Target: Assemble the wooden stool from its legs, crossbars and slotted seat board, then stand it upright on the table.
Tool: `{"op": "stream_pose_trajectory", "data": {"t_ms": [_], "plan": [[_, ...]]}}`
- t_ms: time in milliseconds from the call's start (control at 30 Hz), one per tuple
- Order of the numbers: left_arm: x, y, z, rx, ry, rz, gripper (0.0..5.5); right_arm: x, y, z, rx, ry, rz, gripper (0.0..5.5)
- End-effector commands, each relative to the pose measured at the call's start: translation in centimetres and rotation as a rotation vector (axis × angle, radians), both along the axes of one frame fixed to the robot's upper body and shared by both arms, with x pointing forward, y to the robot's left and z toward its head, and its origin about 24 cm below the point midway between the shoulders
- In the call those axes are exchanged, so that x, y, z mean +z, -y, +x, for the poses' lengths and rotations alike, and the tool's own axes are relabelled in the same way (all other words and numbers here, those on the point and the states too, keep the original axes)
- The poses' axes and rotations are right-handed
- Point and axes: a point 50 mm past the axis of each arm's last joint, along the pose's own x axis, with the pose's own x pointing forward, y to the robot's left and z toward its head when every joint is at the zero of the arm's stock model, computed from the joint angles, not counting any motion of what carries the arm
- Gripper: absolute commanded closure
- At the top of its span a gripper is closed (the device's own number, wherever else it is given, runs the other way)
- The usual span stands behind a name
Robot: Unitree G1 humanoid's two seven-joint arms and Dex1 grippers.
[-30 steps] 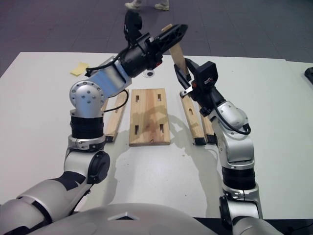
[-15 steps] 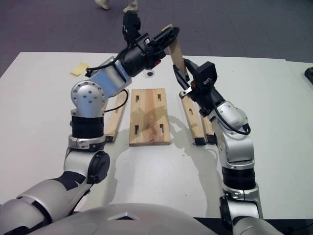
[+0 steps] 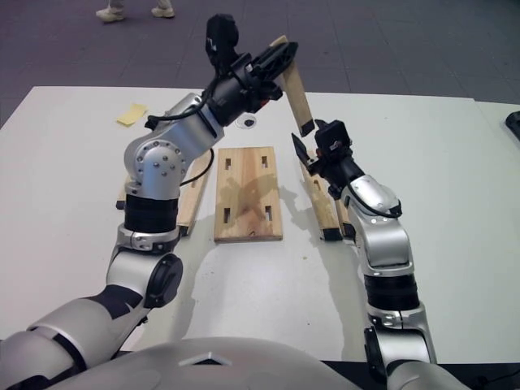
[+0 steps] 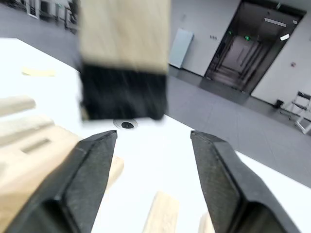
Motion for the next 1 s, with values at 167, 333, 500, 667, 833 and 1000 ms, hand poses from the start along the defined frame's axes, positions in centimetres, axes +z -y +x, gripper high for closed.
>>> {"op": "stream_pose_trajectory", "data": {"t_ms": [167,333,500,667,833,1000], "plan": [[2.7,-12.2,-0.2,0.648,0.269,0.109,5.09,-1.2,4.7,-0.7,-0.349,-0.005,-0.055,1.48],[-4.3,-16.8,-2.1,0.816,0.111,0.383,5.09,0.2,5.5,0.5,-0.585,0.100,0.057,0.68],[-8.9,-17.7,-4.0,0.795,-0.012,0.449,5.09,1.4,4.2,1.1,-0.627,0.178,0.130,0.10],[-10.2,-18.6,-5.1,0.812,-0.068,0.396,5.09,0.9,3.3,0.5,-0.619,0.168,0.166,0.10],[-9.9,-18.0,-4.9,0.794,-0.055,0.344,5.09,0.7,2.4,0.3,-0.598,0.157,0.181,0.10],[-9.3,-17.4,-4.0,0.797,-0.037,0.279,5.09,0.5,2.1,0.2,-0.591,0.147,0.194,0.10]]}}
